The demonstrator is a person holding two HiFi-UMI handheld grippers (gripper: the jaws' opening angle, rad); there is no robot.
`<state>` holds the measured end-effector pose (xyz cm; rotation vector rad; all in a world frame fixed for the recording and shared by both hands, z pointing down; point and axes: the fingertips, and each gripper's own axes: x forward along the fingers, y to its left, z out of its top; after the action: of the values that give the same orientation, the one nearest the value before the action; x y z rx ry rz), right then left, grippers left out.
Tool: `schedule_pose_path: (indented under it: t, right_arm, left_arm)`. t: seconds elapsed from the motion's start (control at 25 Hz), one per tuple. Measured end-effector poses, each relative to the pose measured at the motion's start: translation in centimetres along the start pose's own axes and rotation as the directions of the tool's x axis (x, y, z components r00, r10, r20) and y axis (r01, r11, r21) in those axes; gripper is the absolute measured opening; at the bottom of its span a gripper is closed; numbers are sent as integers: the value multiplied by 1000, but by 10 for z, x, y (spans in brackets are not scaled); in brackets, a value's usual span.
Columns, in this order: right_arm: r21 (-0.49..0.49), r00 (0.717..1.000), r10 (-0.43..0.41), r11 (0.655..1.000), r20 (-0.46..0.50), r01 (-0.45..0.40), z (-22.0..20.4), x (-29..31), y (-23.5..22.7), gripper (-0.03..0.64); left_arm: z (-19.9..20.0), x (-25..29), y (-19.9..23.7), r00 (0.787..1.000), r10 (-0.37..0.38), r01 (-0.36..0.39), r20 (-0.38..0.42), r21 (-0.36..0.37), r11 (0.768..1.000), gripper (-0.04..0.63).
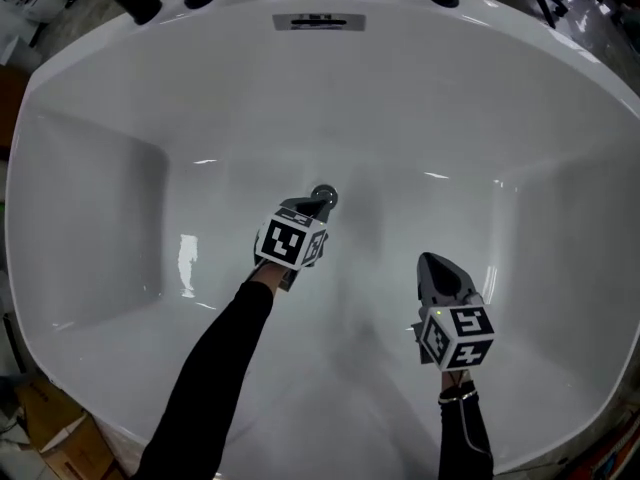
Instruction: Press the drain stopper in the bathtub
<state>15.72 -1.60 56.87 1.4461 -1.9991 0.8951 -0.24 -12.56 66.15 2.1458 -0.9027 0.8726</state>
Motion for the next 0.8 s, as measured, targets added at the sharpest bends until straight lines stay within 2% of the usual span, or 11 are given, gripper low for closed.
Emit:
schedule_pose_path:
  t: [0.24,0.4,0.8]
  right_arm:
    - [37,999,11,999,-34,-9,-32,21,-12,2]
    - [27,999,30,999,-38,-29,-41,34,-10,0]
    - [68,997,64,996,-53,-60,-73,67,6,0]
  left_arm:
    - [-24,37,18,999,27,-27,-18,6,1000,-2]
    - [-36,53,30,999,35,-34,-37,30,999,-2]
    - [-57,82,45,998,27,-25,-57,27,999,-2]
